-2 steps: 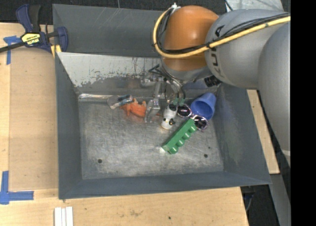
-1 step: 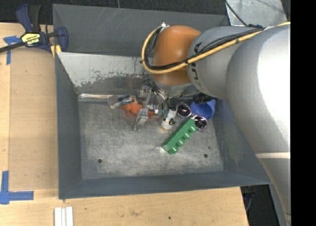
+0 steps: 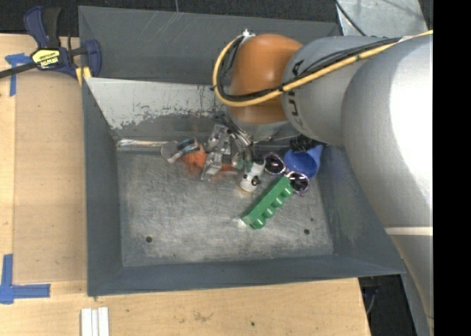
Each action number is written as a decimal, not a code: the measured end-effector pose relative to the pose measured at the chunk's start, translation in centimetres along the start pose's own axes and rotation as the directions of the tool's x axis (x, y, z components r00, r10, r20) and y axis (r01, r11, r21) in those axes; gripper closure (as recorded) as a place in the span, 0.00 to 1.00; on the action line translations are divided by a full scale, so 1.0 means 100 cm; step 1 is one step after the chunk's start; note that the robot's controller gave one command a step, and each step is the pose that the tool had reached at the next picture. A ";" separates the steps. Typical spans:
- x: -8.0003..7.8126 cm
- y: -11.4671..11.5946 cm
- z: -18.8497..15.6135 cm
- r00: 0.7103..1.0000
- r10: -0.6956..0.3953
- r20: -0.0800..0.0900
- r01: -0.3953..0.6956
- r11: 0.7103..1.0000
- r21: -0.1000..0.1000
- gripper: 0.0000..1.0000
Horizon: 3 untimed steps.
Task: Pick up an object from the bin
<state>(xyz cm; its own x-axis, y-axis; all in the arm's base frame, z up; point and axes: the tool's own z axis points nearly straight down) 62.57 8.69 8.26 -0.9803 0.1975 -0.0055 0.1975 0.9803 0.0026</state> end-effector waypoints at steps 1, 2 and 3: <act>0.000 0.000 0.000 1.000 0.000 0.000 0.000 1.000 0.000 1.00; 0.001 0.000 -0.002 1.000 0.000 -0.002 0.000 1.000 0.001 1.00; 0.002 -0.001 -0.015 1.000 0.000 -0.007 0.000 1.000 0.002 1.00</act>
Offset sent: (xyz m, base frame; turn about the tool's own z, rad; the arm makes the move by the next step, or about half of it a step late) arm -0.0001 -0.0002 0.0405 0.0000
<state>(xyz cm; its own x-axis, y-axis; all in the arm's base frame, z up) 62.36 8.66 9.72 -0.9803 0.1973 0.0013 0.1973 0.9803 0.0005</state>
